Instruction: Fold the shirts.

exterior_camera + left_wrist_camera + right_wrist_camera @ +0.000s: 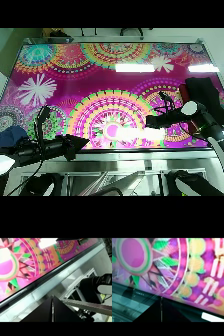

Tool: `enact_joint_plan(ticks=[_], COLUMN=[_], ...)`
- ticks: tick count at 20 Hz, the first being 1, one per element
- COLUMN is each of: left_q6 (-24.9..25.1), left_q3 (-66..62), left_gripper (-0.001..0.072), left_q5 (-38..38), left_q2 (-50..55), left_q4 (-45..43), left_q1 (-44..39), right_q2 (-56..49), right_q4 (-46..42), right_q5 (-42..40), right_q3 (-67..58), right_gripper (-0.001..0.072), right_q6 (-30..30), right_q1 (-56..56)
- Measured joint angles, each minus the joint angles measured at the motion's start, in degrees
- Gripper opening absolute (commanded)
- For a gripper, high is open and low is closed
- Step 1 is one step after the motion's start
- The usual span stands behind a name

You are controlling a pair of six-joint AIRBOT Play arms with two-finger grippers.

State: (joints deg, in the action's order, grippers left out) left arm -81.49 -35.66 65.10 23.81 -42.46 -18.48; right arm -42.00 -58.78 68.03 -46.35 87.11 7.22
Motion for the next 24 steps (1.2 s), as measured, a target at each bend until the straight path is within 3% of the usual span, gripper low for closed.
enact_joint_plan(ticks=[9, 14, 16, 19, 24], left_q6=[-0.1, 0.4, 2.5, 5.0, 5.4], left_q3=[0.0, -3.1, -7.8, -16.3, -28.9], left_gripper=[0.0012, 0.0022, 0.0689, 0.0705, 0.0705], left_q5=[0.3, 2.5, 5.9, 8.8, 7.0], left_q2=[-0.1, 1.1, 3.8, 10.2, 23.3], left_q4=[0.0, -1.1, -3.7, -9.6, -23.2], left_q1=[1.2, 13.7, 22.0, 32.4, 44.5], right_q2=[0.0, 0.0, 0.0, 0.0, -0.1], right_q4=[0.0, 0.0, 0.0, 0.0, 0.0], right_q5=[0.0, 0.0, 0.0, 0.0, 0.1], right_q3=[0.0, 0.0, 0.0, 0.0, 0.0], right_gripper=[0.0023, 0.0023, 0.0023, 0.0023, 0.0023], right_q6=[0.0, 0.0, 0.0, 0.0, 0.0], right_q1=[0.0, 0.0, 0.0, 0.0, 0.0])
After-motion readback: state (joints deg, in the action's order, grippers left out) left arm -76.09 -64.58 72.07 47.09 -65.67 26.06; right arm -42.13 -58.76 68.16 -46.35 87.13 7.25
